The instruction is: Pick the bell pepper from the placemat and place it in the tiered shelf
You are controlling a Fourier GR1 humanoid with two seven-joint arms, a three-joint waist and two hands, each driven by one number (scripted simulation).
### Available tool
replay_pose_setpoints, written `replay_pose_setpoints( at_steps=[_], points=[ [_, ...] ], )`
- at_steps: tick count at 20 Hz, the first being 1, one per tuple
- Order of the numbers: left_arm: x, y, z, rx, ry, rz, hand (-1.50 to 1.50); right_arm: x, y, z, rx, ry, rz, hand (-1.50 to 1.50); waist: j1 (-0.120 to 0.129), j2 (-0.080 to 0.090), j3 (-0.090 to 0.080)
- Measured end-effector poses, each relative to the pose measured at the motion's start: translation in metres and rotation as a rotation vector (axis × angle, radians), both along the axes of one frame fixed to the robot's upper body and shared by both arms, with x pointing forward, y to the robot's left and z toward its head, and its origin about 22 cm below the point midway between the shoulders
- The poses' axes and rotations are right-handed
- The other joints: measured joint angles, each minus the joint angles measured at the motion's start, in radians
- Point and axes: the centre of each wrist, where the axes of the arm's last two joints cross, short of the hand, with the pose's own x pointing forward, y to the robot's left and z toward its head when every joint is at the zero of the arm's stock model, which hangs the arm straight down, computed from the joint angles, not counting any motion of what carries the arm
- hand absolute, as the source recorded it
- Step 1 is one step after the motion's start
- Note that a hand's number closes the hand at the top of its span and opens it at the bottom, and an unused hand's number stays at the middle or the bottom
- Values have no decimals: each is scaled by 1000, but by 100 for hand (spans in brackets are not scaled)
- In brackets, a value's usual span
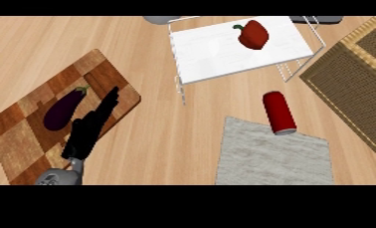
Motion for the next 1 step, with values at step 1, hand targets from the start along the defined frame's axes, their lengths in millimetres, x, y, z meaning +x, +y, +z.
replay_pose_setpoints(
  at_steps=[1],
  points=[
    [0, 0, 0, -4, 4, -1, 0, -2, -3, 0, -5, 9, 5, -150, 0, 0, 0]
  ],
)
